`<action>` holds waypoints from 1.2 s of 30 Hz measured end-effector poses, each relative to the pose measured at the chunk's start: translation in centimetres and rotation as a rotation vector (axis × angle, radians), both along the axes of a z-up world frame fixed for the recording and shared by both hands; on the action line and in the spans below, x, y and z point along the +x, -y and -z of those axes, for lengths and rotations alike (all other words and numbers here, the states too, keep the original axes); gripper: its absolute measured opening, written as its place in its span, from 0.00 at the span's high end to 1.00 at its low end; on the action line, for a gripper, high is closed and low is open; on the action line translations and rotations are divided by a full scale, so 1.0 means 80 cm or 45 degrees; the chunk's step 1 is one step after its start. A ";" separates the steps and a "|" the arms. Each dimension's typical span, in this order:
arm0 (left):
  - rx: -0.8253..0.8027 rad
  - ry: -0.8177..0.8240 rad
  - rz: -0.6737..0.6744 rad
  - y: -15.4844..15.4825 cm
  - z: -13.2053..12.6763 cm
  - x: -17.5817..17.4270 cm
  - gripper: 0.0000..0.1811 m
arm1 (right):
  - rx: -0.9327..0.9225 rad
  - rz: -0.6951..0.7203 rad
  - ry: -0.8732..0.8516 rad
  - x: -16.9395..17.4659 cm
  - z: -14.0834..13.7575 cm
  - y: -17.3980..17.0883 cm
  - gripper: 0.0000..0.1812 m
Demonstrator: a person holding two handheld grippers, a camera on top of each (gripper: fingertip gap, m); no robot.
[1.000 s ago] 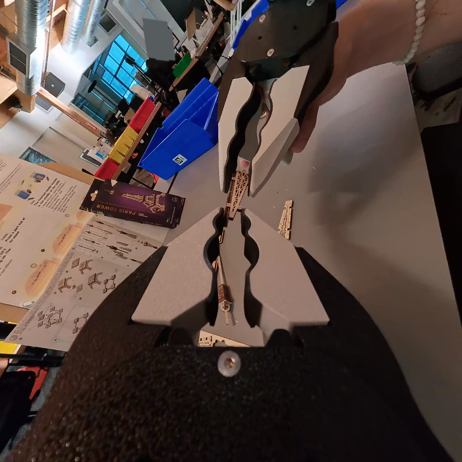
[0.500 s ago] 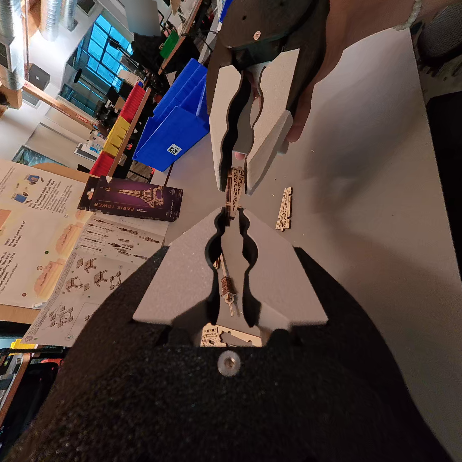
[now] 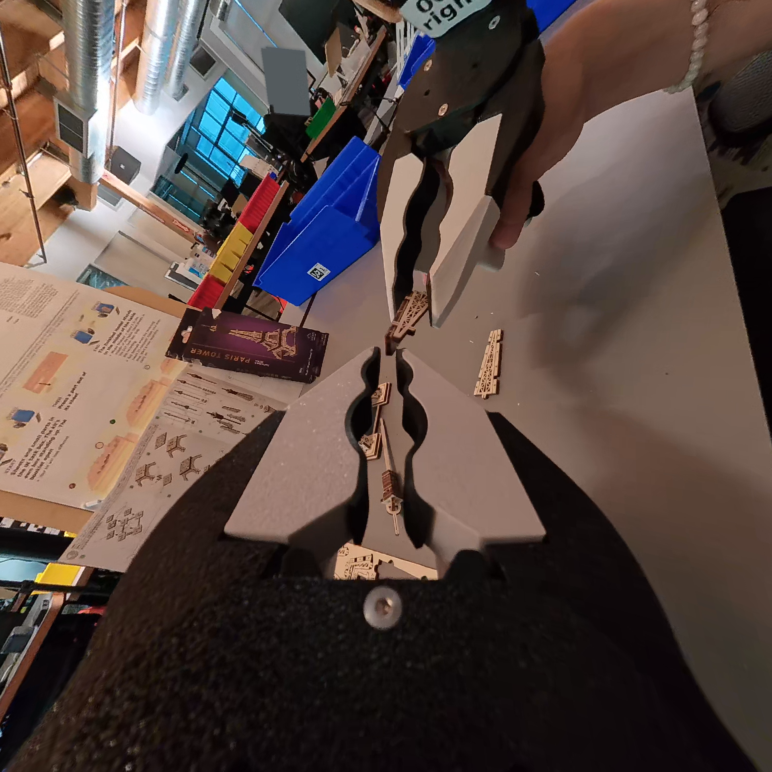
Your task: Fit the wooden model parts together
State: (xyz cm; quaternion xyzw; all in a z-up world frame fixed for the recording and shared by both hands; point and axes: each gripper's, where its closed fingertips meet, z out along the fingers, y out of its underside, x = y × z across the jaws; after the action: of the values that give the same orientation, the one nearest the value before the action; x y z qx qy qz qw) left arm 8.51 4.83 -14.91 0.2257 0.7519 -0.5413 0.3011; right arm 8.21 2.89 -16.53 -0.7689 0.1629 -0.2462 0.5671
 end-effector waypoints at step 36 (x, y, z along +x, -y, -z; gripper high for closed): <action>-0.052 -0.379 0.202 -0.016 0.001 -0.014 0.97 | -0.133 -0.063 0.400 -0.016 -0.024 -0.006 0.90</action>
State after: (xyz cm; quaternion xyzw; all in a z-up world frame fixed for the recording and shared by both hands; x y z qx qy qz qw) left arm 7.37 6.08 -14.99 0.1957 0.7569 -0.6059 0.1473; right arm 6.94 3.36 -14.62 -0.7532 0.0405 -0.3574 0.5508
